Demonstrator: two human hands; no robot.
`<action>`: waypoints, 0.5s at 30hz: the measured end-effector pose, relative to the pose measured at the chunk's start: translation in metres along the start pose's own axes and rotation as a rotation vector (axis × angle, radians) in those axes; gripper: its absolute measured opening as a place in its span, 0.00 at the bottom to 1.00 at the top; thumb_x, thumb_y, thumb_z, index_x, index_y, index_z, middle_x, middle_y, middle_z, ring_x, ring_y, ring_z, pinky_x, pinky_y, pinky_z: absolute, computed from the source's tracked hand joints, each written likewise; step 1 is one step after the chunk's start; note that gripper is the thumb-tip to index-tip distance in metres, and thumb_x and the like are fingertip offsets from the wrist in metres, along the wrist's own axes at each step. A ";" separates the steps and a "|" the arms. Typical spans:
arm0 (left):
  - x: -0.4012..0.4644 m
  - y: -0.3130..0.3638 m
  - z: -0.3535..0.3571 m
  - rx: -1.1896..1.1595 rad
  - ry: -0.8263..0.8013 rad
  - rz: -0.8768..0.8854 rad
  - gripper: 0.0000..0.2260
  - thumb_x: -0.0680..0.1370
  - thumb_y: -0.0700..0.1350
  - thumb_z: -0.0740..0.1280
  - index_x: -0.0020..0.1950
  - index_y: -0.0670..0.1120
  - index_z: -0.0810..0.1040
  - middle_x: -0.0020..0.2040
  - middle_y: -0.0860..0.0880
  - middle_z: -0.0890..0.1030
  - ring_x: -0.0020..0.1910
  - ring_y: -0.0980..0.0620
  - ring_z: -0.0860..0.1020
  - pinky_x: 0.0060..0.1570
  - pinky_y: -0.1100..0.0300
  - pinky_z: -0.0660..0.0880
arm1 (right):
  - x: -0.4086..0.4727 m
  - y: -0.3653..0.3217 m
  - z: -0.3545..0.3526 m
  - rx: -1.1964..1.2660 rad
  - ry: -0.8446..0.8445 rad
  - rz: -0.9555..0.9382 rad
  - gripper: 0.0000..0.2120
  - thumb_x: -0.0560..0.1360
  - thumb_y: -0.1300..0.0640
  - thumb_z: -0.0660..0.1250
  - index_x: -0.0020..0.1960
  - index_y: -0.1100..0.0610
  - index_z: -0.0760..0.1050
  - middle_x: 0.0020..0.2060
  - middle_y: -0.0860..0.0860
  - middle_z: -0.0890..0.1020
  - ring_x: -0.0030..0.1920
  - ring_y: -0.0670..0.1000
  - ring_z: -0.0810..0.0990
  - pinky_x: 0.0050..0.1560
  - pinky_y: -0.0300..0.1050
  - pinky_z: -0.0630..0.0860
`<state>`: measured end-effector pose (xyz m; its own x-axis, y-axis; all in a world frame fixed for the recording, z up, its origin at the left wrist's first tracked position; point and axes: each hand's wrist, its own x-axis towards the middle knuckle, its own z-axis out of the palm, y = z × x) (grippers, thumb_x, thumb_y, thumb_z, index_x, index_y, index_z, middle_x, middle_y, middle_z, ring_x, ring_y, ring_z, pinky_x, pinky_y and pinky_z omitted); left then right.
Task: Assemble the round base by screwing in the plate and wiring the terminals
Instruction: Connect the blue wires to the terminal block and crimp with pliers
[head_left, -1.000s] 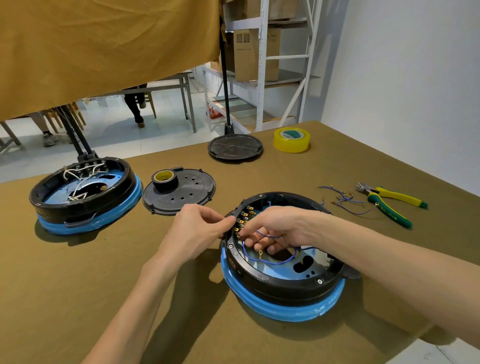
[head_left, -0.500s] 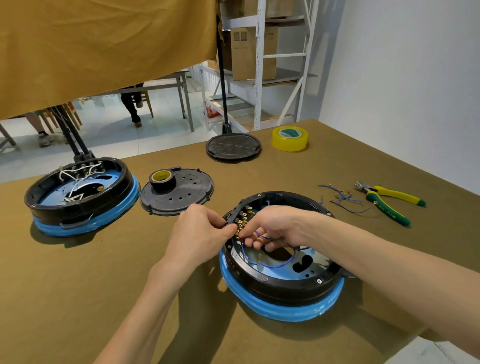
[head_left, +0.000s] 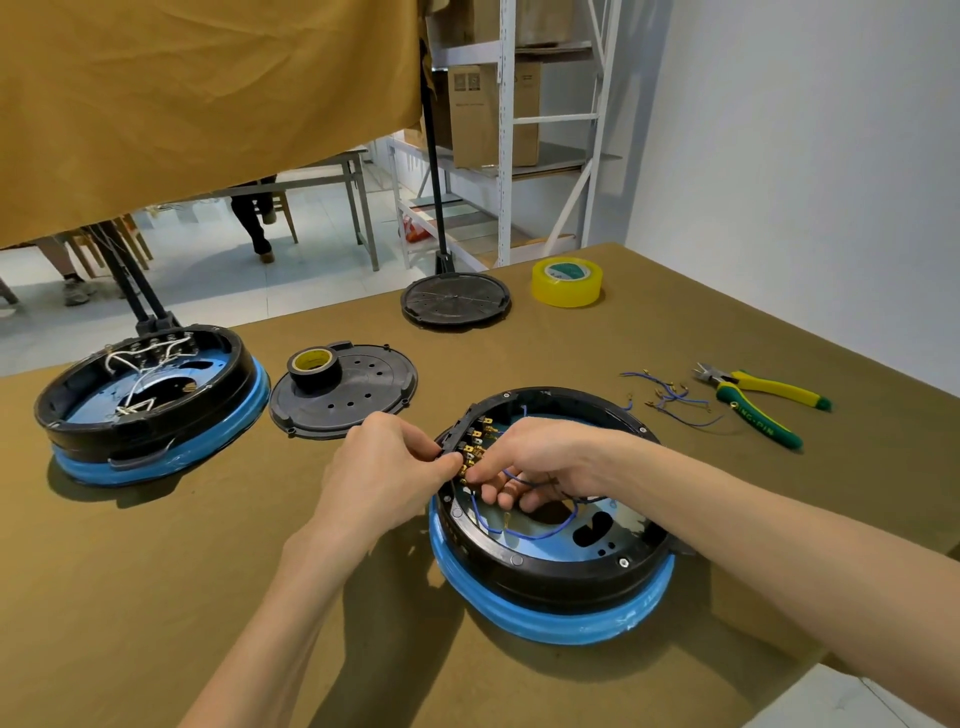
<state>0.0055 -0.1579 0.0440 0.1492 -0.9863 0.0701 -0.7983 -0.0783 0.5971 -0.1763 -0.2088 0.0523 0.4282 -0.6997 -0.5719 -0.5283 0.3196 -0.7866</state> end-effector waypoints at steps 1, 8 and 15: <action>0.001 0.000 0.000 -0.003 -0.011 -0.002 0.11 0.75 0.59 0.75 0.38 0.54 0.86 0.33 0.54 0.85 0.38 0.55 0.83 0.42 0.49 0.84 | -0.003 -0.001 -0.002 -0.010 -0.018 -0.012 0.07 0.80 0.55 0.70 0.50 0.58 0.82 0.34 0.49 0.84 0.30 0.43 0.79 0.29 0.34 0.73; 0.005 -0.006 0.010 -0.157 -0.012 0.068 0.15 0.78 0.59 0.72 0.59 0.53 0.81 0.49 0.59 0.81 0.49 0.61 0.80 0.51 0.58 0.80 | 0.001 0.009 -0.001 0.093 0.067 -0.051 0.11 0.84 0.55 0.64 0.53 0.62 0.79 0.32 0.52 0.83 0.28 0.46 0.79 0.29 0.36 0.74; 0.008 -0.012 0.016 -0.225 -0.078 0.143 0.16 0.80 0.54 0.70 0.66 0.51 0.83 0.45 0.66 0.83 0.48 0.66 0.81 0.47 0.68 0.78 | 0.004 0.012 -0.003 0.092 0.062 -0.057 0.11 0.83 0.57 0.64 0.46 0.61 0.80 0.29 0.51 0.79 0.26 0.46 0.75 0.28 0.36 0.72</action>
<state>0.0074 -0.1671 0.0244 -0.0081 -0.9940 0.1094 -0.6572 0.0878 0.7486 -0.1825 -0.2100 0.0412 0.4081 -0.7555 -0.5126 -0.4336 0.3337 -0.8370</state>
